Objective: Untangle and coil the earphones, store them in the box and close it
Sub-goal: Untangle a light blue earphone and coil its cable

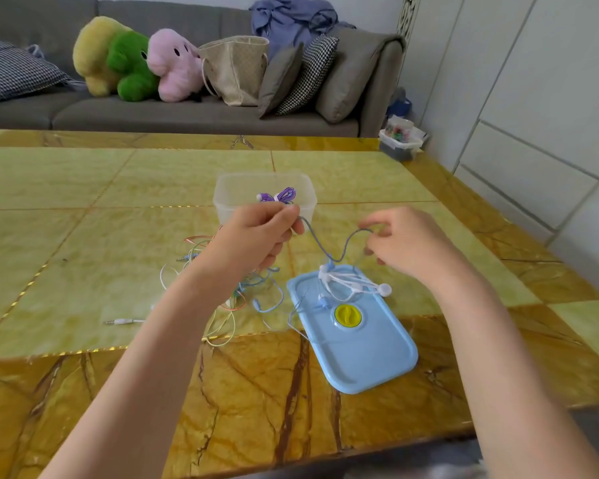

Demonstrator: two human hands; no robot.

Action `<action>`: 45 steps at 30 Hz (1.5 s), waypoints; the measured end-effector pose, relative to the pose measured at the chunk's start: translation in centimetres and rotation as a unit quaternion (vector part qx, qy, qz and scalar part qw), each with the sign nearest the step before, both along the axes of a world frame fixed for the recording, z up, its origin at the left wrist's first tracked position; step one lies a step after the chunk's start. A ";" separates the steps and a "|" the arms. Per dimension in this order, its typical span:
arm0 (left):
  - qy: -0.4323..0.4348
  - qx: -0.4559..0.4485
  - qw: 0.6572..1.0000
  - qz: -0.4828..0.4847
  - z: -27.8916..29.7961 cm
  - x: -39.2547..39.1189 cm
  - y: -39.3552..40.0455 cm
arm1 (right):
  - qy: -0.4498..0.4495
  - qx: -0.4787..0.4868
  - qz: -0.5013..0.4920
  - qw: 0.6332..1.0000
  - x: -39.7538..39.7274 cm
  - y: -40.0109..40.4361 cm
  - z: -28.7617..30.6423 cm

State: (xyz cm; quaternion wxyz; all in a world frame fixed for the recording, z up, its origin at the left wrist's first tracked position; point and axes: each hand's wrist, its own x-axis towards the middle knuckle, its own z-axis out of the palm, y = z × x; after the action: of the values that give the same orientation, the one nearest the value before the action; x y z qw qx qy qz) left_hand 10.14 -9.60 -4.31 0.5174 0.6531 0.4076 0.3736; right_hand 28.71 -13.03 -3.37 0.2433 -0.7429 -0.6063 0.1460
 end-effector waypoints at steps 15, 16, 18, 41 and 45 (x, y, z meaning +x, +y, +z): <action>0.057 0.079 0.995 -0.030 0.0 1.1 -0.2 | 0.239 0.144 0.058 0.958 -1.6 -0.2 1.4; 0.074 0.080 0.993 -0.041 0.0 0.8 -0.3 | 0.249 0.190 0.015 0.950 -0.9 0.0 1.3; 0.094 0.067 0.992 -0.056 0.0 0.1 -0.4 | 0.248 0.282 -0.063 0.925 0.8 0.3 1.2; -0.231 -0.131 0.946 -0.186 0.7 1.1 -1.2 | 0.348 0.041 0.126 0.928 -3.0 -0.4 0.2; -0.336 -0.157 0.917 -0.148 1.2 0.7 -1.1 | 0.269 0.000 0.160 0.950 -4.5 -0.2 -0.4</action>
State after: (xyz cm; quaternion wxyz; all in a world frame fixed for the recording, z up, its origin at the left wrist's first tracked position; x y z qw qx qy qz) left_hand 10.89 -10.73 -3.12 0.7690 0.4525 0.1613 0.4216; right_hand 24.25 -13.26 -3.75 0.3710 -0.5693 -0.6289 0.3778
